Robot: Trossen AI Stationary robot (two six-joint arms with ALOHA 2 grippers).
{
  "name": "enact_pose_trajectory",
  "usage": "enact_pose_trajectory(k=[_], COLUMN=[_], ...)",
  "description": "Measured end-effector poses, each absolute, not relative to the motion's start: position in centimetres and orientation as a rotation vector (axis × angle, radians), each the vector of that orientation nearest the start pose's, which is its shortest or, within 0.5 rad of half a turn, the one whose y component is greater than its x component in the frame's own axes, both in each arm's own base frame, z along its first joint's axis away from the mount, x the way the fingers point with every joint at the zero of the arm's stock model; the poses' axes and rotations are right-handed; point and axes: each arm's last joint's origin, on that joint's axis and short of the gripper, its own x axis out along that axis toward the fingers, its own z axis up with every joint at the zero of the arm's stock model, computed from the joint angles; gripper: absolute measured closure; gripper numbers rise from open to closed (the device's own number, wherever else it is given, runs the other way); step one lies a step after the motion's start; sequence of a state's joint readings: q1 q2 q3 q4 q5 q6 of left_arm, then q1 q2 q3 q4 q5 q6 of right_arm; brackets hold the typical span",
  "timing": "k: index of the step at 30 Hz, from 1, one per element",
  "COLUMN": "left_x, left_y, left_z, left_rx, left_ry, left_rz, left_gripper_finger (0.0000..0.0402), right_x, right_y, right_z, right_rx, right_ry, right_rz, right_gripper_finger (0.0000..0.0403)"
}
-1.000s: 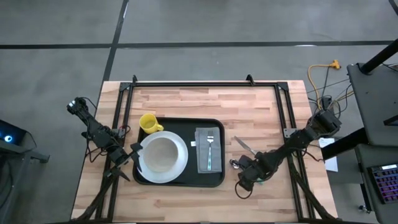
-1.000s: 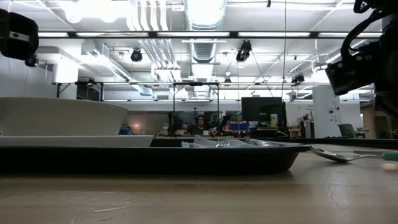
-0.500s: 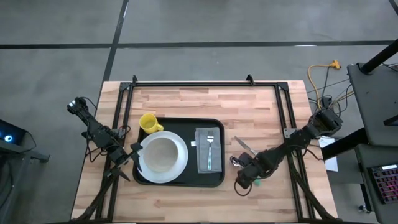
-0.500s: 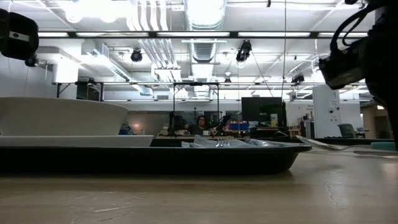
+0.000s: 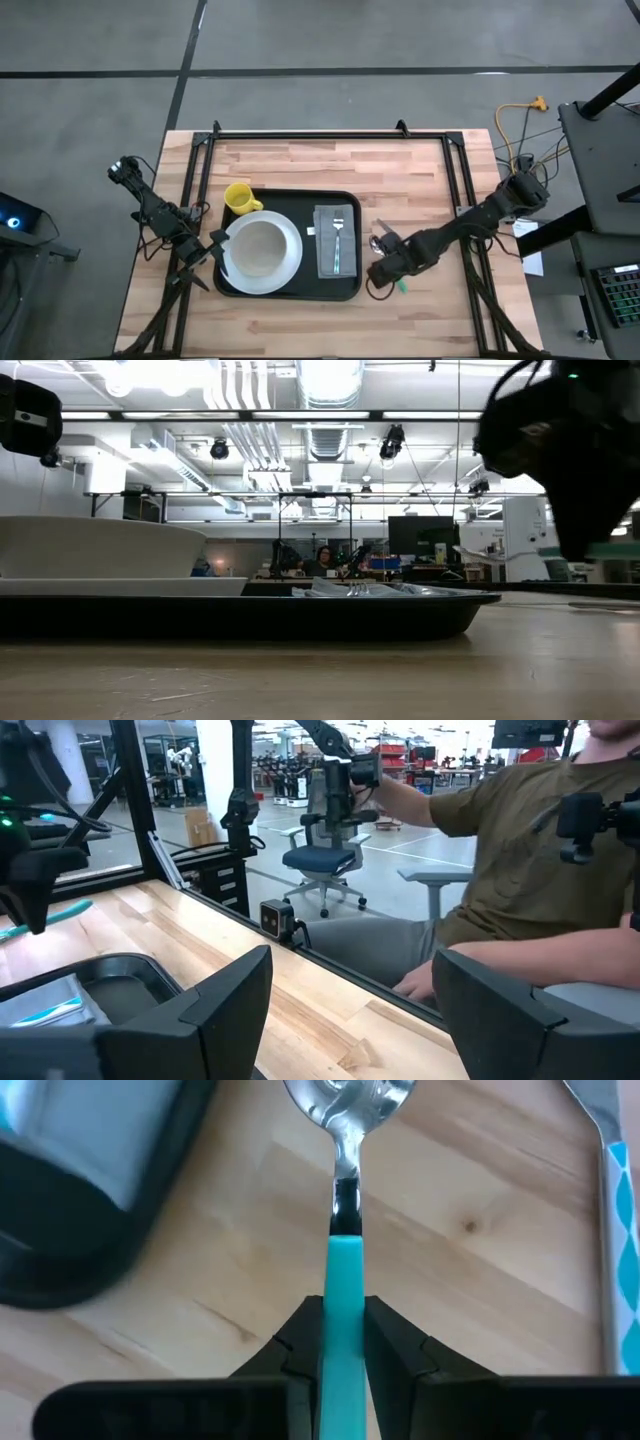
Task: Set up tray
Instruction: Put the green spoon on the gray napkin to the left of the white and blue fork
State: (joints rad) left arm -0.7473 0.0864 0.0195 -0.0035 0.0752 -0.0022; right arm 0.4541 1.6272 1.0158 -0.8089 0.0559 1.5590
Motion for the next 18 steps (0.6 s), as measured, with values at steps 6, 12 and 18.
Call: enact_pose_trajectory(k=[6,12,18], left_x=[7.3,7.3,7.3], left_y=[-7.1,-7.1,-7.1], left_z=[16.3,16.3,16.3], left_rx=[0.022,0.022,0.021], left_ry=[0.069,0.069,0.067], left_rz=[-0.822,-0.822,-0.822], left_gripper_finger=[0.0147,0.0147,0.0147], right_x=[27.3,29.4,32.2], right_y=[11.2,10.6,10.2], right_z=[19.0,20.0,20.0], right_rx=[1.041,1.121,1.208], right_ry=[1.173,1.086,1.034], right_rz=[-0.840,-0.900,-0.959], right_gripper_finger=[0.0364,0.0364,0.0364])
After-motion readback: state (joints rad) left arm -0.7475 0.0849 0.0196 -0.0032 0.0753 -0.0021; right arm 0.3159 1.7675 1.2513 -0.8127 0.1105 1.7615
